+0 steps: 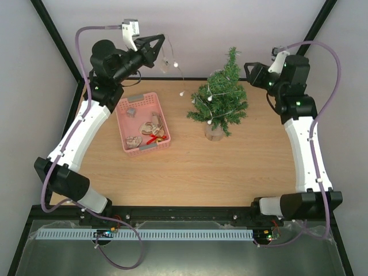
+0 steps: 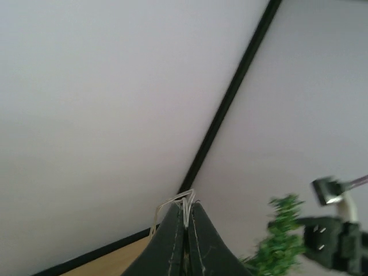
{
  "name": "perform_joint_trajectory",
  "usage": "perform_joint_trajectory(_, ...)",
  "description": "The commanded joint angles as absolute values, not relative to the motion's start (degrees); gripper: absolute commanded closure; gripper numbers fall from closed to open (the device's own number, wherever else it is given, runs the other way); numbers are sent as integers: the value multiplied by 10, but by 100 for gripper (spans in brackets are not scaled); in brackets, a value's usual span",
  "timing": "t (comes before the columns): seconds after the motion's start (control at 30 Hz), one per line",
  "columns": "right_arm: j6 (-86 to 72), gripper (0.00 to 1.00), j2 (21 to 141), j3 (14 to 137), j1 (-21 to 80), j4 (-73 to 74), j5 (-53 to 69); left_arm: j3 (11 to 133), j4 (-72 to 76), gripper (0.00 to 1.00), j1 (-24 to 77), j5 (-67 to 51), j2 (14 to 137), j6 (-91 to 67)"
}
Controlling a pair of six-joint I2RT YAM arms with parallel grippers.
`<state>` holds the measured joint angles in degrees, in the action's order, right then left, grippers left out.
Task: Decorate the small christmas tree
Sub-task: Wrap the decoration item around the Christmas tree.
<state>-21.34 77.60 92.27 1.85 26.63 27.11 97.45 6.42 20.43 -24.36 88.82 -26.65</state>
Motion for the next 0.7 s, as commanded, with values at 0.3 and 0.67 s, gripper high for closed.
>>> perform_joint_trajectory(0.3, -202, 51, 629, 800, 50, 196, 309, 920, 222, 98, 314, -309, 801, -379)
perform_joint_trajectory(0.67, -225, 51, 539, 711, 53, 146, 417, 917, 244, 98, 391, -272, 824, -381)
